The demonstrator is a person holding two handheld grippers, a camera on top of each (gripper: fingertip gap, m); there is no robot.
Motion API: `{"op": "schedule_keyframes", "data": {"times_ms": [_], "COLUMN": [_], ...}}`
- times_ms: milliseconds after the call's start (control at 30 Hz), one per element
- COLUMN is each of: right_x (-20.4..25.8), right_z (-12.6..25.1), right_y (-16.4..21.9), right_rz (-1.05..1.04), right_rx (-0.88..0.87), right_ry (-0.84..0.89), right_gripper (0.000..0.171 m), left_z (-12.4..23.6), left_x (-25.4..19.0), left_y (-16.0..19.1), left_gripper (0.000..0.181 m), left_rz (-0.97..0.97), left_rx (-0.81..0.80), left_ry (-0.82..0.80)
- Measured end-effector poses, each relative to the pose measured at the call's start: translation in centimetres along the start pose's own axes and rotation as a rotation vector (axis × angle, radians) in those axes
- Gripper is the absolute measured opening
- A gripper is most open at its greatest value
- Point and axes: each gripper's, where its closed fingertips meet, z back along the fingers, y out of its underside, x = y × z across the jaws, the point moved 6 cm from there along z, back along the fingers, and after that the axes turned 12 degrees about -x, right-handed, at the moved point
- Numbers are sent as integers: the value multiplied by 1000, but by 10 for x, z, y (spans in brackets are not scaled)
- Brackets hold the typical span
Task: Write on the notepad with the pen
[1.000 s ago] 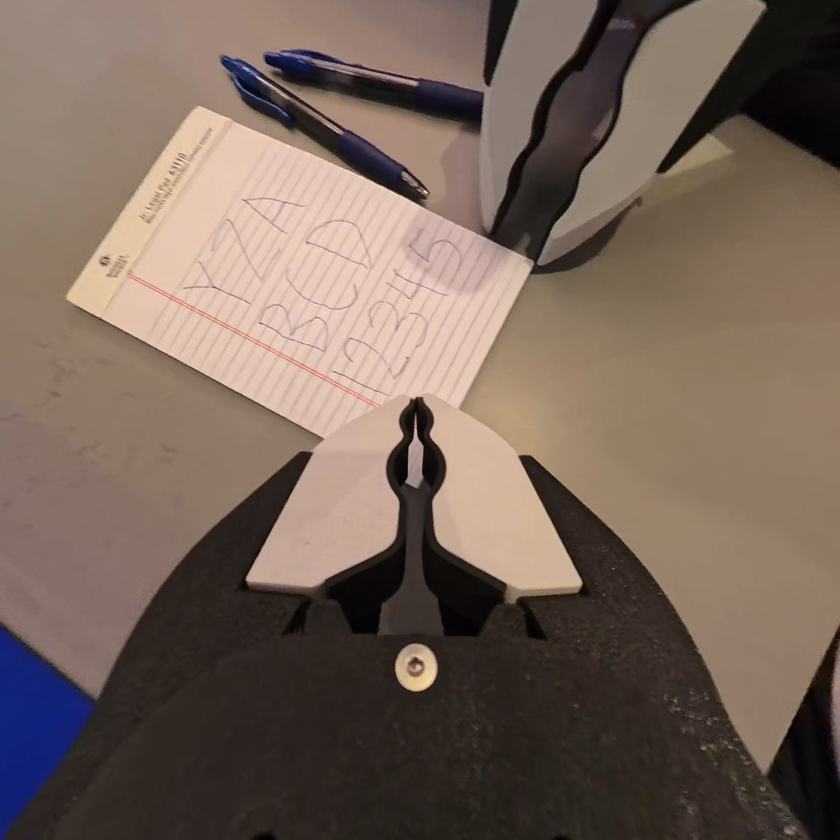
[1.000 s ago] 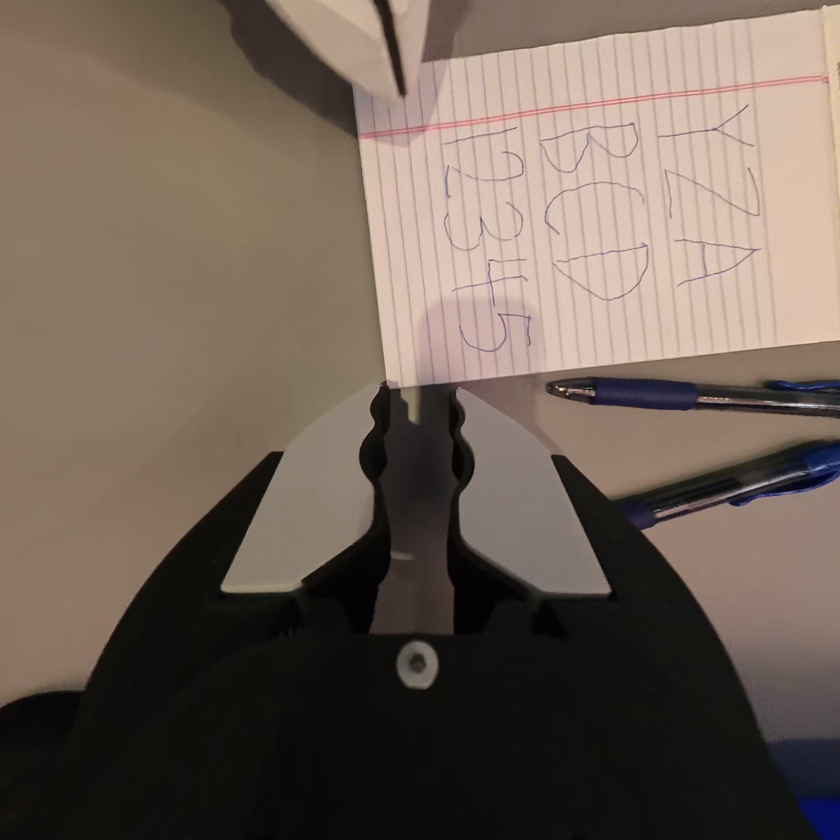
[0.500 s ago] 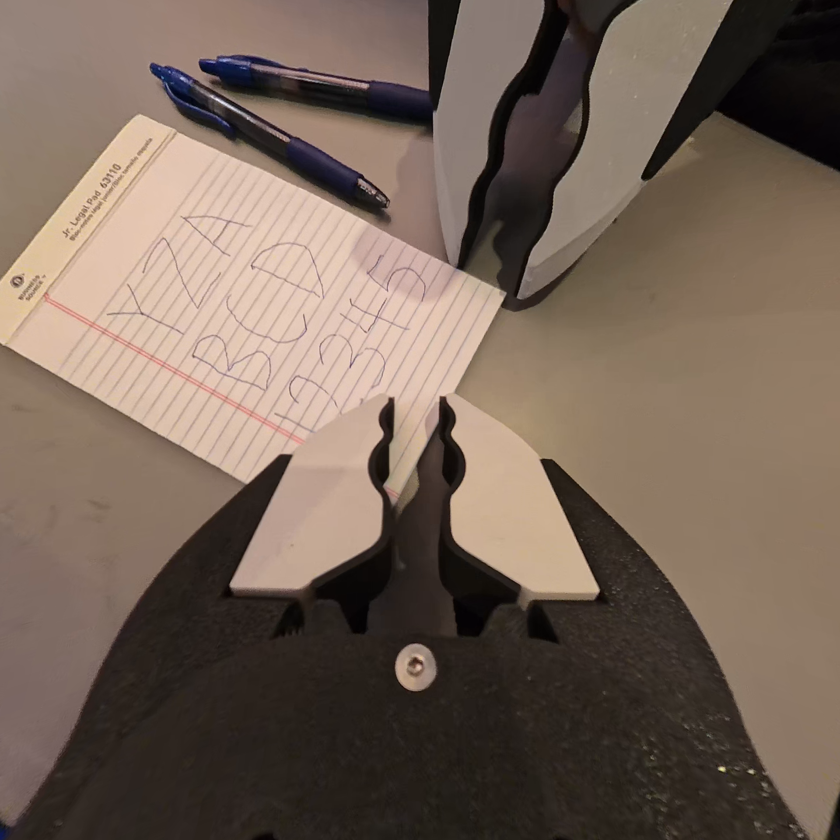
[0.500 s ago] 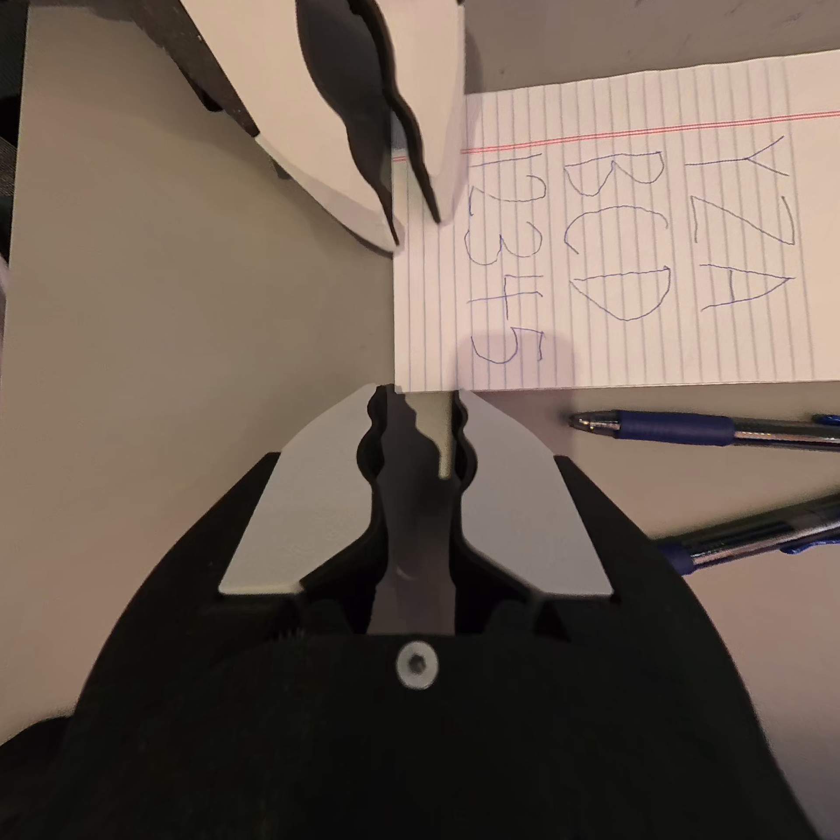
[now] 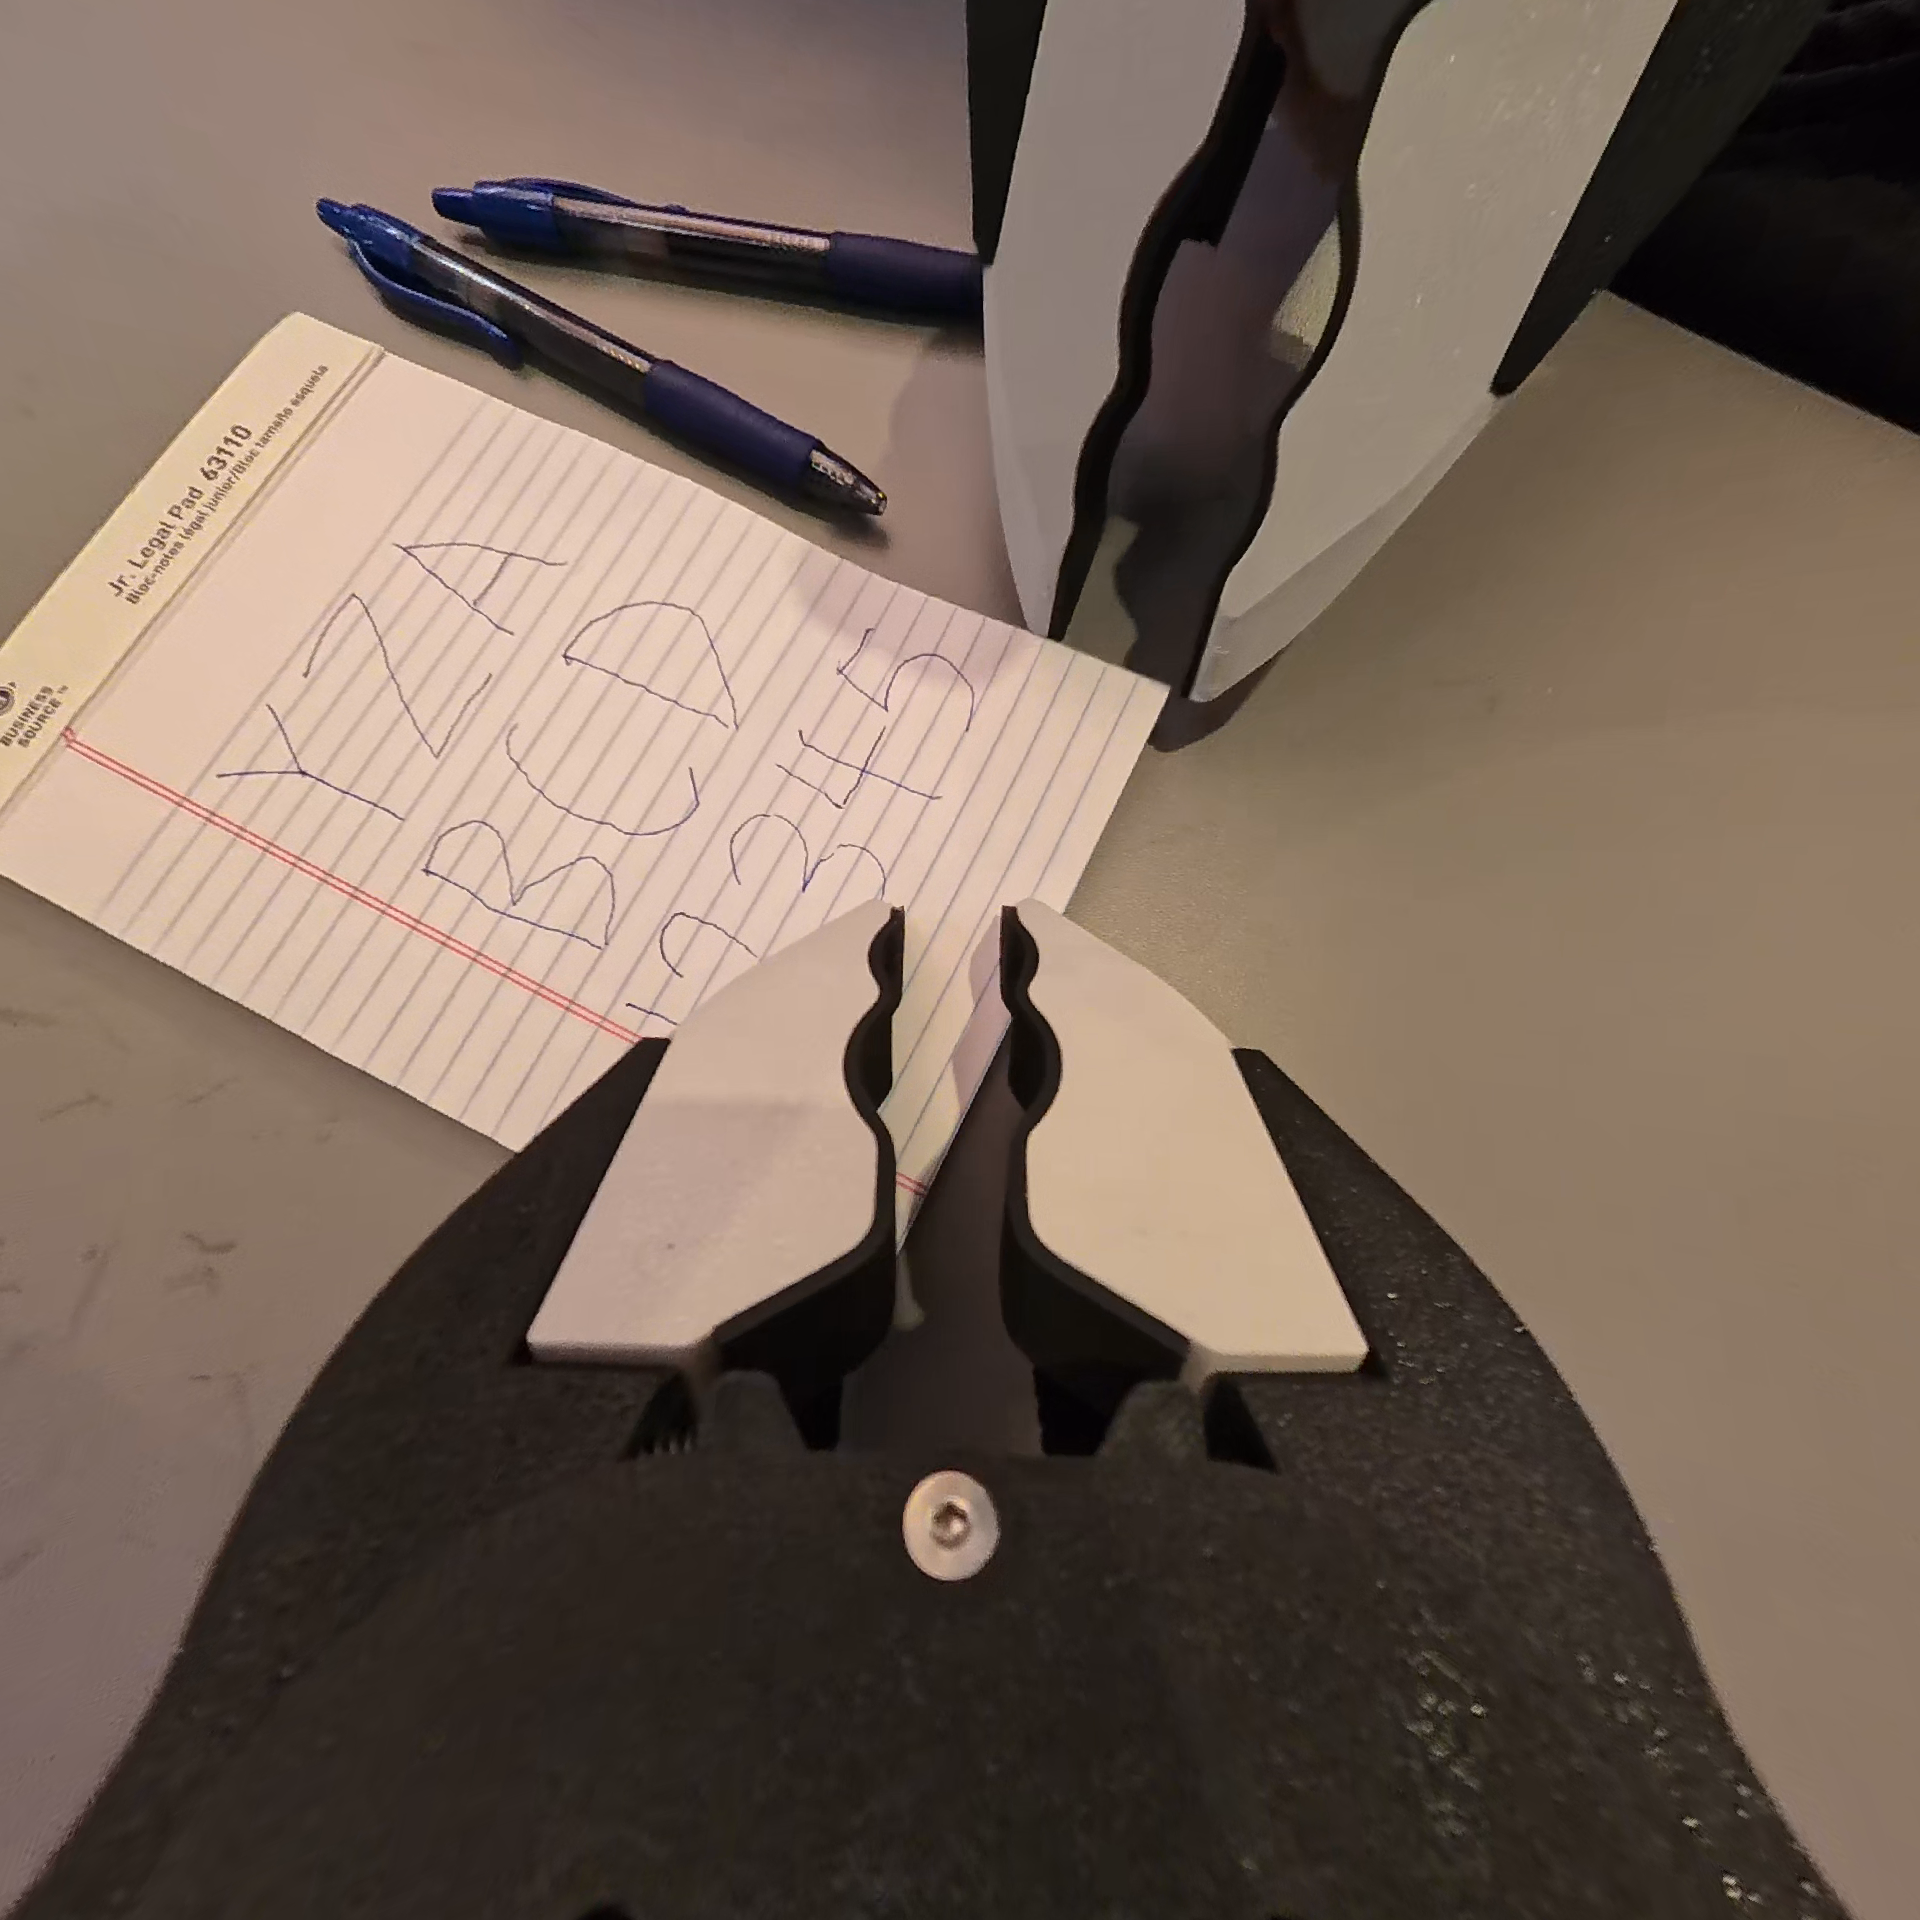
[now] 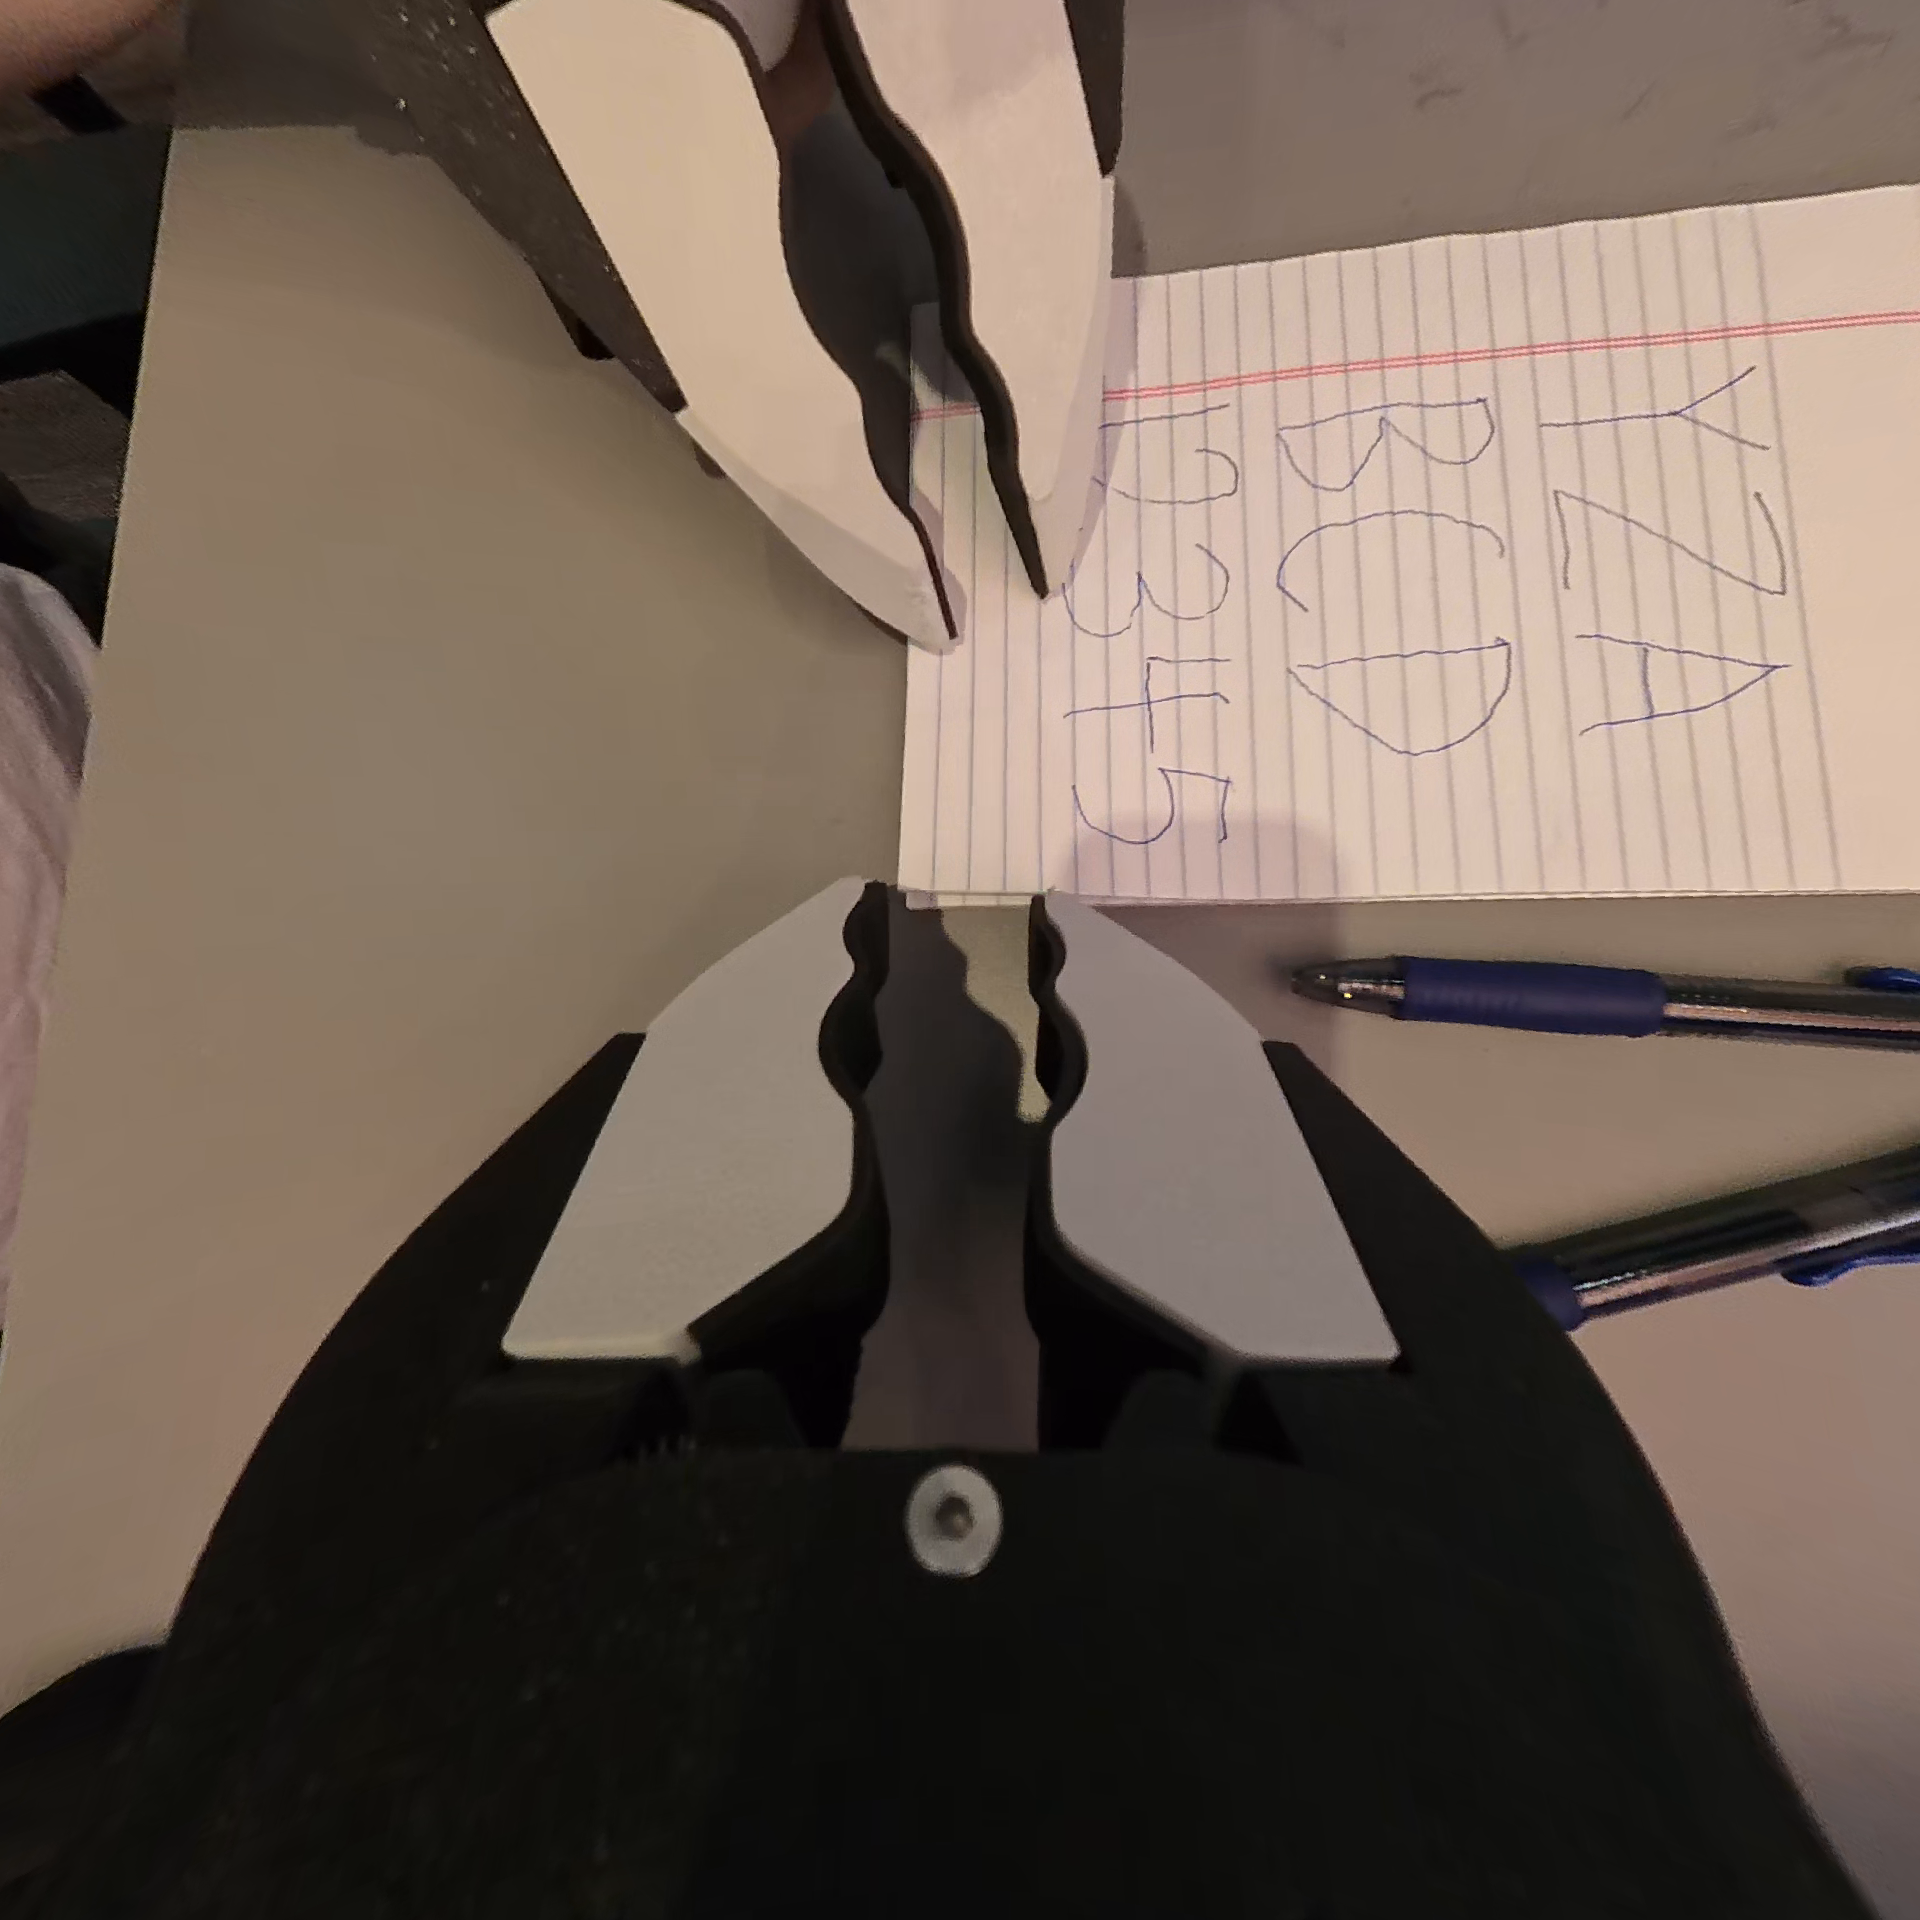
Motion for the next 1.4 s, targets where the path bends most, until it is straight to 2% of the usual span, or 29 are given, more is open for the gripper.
{"op": "schedule_keyframes", "data": {"times_ms": [300, 833, 1000, 1400], "right_x": [0, -1, -2, -3], "right_z": [3, 4, 4, 1], "right_y": [-5, -7, -6, 2], "right_rz": [-15, -69, -76, -77], "right_rx": [-54, -106, -106, -55], "right_ry": [-13, -49, -54, -55], "right_gripper": [26, 26, 26, 28], "left_z": [-1, -12, -16, -12], "left_x": [-1, -14, -12, -4], "left_y": [-1, -9, -11, -13], "left_gripper": [17, 31, 21, 19], "left_rz": [14, -32, -64, 44], "left_rx": [8, -6, -22, -104], "left_ry": [-15, 152, 145, 203]}}
